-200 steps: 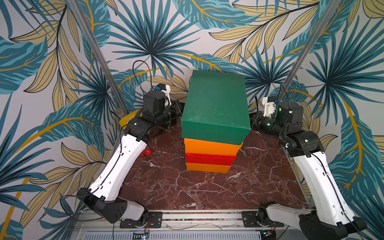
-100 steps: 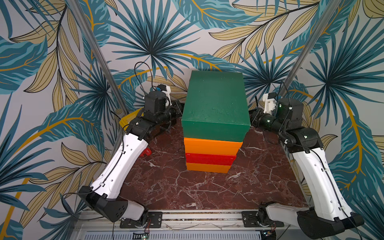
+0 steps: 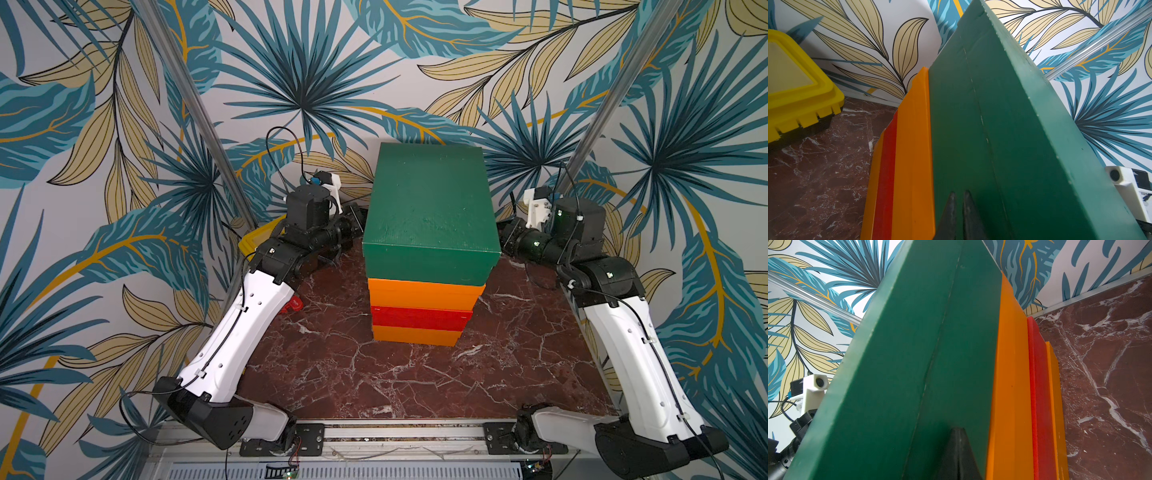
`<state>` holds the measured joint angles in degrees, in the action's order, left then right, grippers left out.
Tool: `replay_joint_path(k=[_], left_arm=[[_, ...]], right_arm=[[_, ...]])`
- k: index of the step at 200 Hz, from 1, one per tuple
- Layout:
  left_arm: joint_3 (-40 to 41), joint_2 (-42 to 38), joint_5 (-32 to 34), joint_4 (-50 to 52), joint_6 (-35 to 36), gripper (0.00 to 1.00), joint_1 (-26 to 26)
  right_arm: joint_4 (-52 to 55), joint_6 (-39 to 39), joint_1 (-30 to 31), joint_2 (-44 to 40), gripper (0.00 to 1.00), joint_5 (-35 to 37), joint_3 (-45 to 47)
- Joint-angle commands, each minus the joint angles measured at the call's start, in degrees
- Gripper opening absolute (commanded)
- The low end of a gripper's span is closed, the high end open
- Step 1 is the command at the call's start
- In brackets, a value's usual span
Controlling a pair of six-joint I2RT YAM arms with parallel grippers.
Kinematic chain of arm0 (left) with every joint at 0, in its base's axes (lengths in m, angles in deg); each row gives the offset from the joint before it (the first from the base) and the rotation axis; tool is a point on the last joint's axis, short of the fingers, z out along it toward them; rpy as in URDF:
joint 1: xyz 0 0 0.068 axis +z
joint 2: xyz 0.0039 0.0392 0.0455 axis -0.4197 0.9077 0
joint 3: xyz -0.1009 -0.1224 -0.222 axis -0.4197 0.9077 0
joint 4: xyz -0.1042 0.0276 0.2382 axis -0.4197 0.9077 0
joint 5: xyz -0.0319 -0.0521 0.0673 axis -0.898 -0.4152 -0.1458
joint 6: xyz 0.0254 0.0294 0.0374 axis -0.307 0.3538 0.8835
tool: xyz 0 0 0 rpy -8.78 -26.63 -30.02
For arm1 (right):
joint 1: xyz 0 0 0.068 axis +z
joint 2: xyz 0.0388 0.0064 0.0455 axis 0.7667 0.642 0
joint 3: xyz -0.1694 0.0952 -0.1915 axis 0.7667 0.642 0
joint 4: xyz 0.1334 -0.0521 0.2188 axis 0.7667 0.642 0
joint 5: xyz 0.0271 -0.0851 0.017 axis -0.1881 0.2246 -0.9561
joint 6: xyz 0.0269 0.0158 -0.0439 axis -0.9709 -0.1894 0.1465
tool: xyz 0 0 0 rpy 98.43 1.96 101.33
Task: Stack the shoeboxes
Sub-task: Adjust the shoebox.
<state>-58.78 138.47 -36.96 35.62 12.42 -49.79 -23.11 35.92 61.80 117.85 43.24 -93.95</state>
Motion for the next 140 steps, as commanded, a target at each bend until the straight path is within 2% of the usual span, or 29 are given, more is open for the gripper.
replay_joint_path(k=[1, 71, 140], left_arm=[[0.8, 2.1, -2.5, -0.6, 0.2, 0.1, -1.7], [0.5, 2.3, -3.0, -1.0, -0.1, 0.1, -2.1], [1.3, 0.2, -0.6, -1.0, 1.3, 0.11, -2.1]], right_arm=[[-2.6, 0.0, 0.6, -0.2, 0.03, -3.7, 1.2], [-3.6, -0.9, -1.1, 0.1, 0.03, -5.5, 1.5], [-3.8, -1.2, -1.1, 0.0, 0.03, -6.2, 3.3]])
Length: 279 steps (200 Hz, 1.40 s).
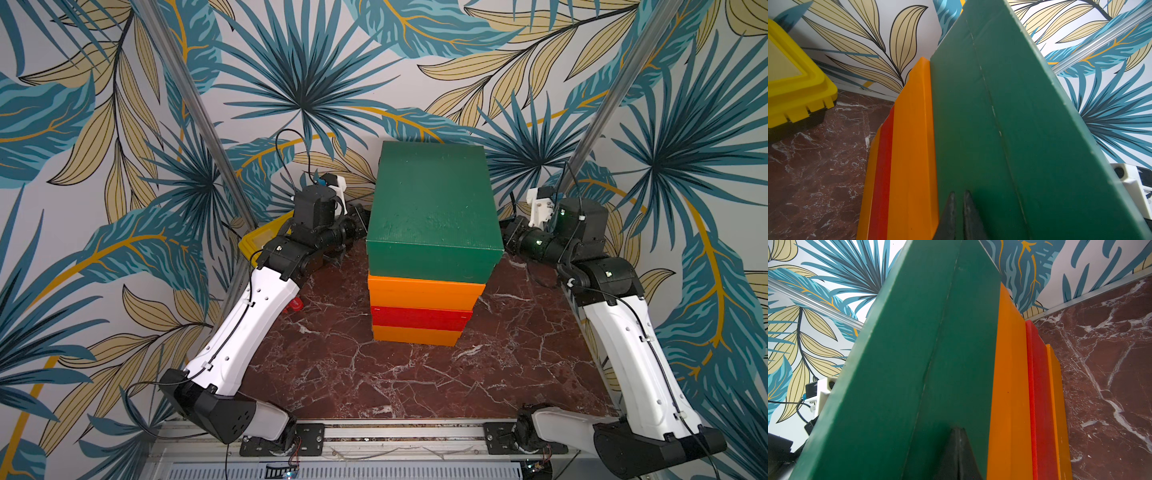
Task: Stack the shoeboxes
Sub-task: Adjust the shoebox.
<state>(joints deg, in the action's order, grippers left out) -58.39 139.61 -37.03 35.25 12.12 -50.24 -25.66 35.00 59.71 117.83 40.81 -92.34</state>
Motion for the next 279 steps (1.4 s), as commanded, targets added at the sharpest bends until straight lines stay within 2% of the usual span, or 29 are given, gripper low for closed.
replay_joint_path(k=[1, 76, 162, 253, 279], left_arm=[[0.9, -1.0, -0.5, -0.6, 1.6, 0.11, -1.6], [2.7, -2.0, 0.2, -0.6, 1.7, 0.11, -0.8], [3.2, -4.8, 1.8, 0.6, 2.7, 0.12, 2.6], [-7.2, -3.8, 4.6, 2.7, 6.2, 0.15, 4.0], [-10.2, -2.0, 3.1, 2.7, 5.9, 0.15, 4.0]], right_arm=[[-1.2, -0.3, 1.0, 0.0, 0.03, -3.7, 1.7], [0.9, 0.1, -3.2, -0.8, 0.03, -2.6, 1.9], [-1.6, -1.6, -4.4, 0.8, 0.03, -7.4, 2.5], [-2.3, -2.5, -4.4, 1.4, 0.03, -9.7, 3.0], [0.3, -0.7, -4.5, 0.3, 0.03, -6.6, 1.7]])
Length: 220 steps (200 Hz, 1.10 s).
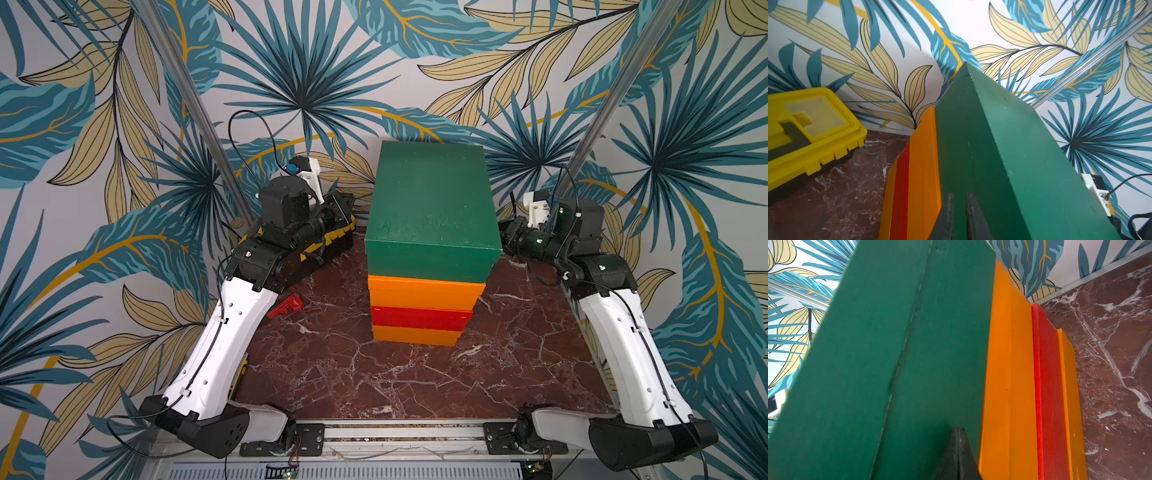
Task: Stack the shoeboxes
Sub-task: Adjust the shoebox.
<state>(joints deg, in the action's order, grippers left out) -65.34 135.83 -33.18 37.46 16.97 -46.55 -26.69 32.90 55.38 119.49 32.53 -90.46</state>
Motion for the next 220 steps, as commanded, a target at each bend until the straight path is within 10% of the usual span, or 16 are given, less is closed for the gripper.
replay_joint_path(k=[1, 74, 157, 220], left_arm=[[-3.4, 1.9, -0.8, 0.5, 1.0, 0.15, 0.3], [-16.5, 10.5, -7.0, 2.9, 5.7, 0.16, 0.3], [-25.4, 19.0, -9.6, 3.9, 11.0, 0.18, 0.3], [-29.1, 23.8, -11.2, 4.6, 12.9, 0.2, 0.7]], right_arm=[[1.6, 1.6, -0.1, -1.4, 0.03, 1.9, -0.3], [12.2, 7.4, -0.7, 4.3, 0.03, 8.8, -20.6], [18.0, 5.6, -0.7, 26.3, 0.03, -2.3, -53.7], [18.1, 4.7, -0.6, 33.0, 0.03, -3.4, -57.3]])
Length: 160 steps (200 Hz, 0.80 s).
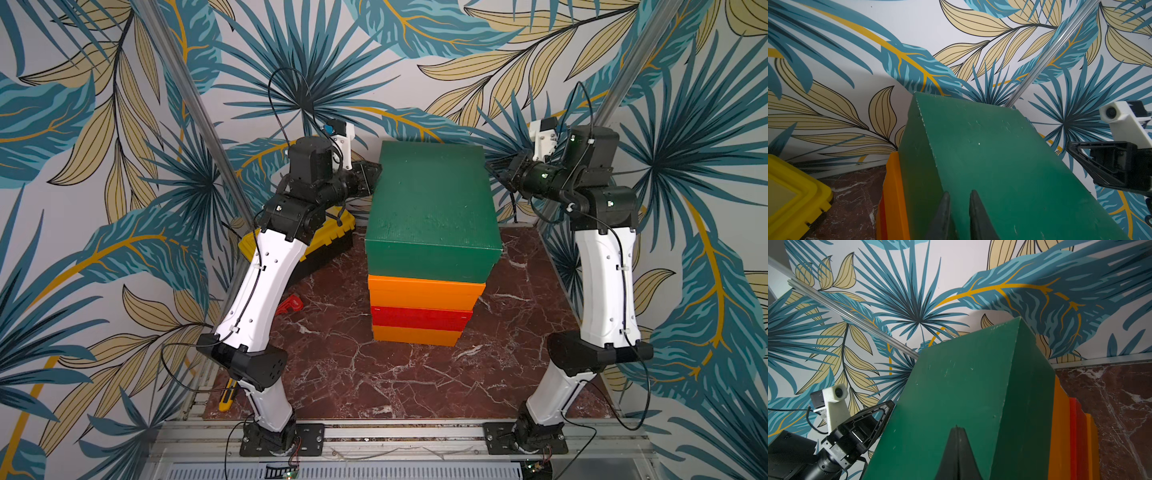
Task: Stack the shoeboxes
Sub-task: Adjust the shoebox.
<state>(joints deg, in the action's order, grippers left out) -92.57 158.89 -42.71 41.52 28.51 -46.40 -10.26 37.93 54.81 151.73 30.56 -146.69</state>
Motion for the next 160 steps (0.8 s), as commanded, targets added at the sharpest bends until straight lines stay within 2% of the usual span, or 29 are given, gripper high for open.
replay_joint_path(k=[1, 23, 63, 119, 160], left_arm=[[-1.8, 0.8, -1.7, 0.5, 1.3, 0.19, 0.6], [-0.9, 1.1, -2.2, 0.5, 0.9, 0.19, 0.7], [3.3, -0.4, -1.6, 0.5, 0.1, 0.19, 0.7], [8.1, -2.7, 0.0, 0.4, 0.3, 0.18, 0.7], [6.0, -2.5, 0.1, 0.5, 0.5, 0.18, 0.8]], right_arm=[[1.7, -0.3, -0.1, 0.9, 0.03, -1.4, -1.1], [3.6, 1.0, -0.1, 1.2, 0.03, -0.2, 0.4], [0.9, 1.3, -0.2, -2.5, 0.03, 1.7, 8.9], [-0.1, 1.1, -0.1, -3.0, 0.03, 1.3, 12.8], [-1.3, 1.5, -0.2, -4.4, 0.03, 0.9, 12.5]])
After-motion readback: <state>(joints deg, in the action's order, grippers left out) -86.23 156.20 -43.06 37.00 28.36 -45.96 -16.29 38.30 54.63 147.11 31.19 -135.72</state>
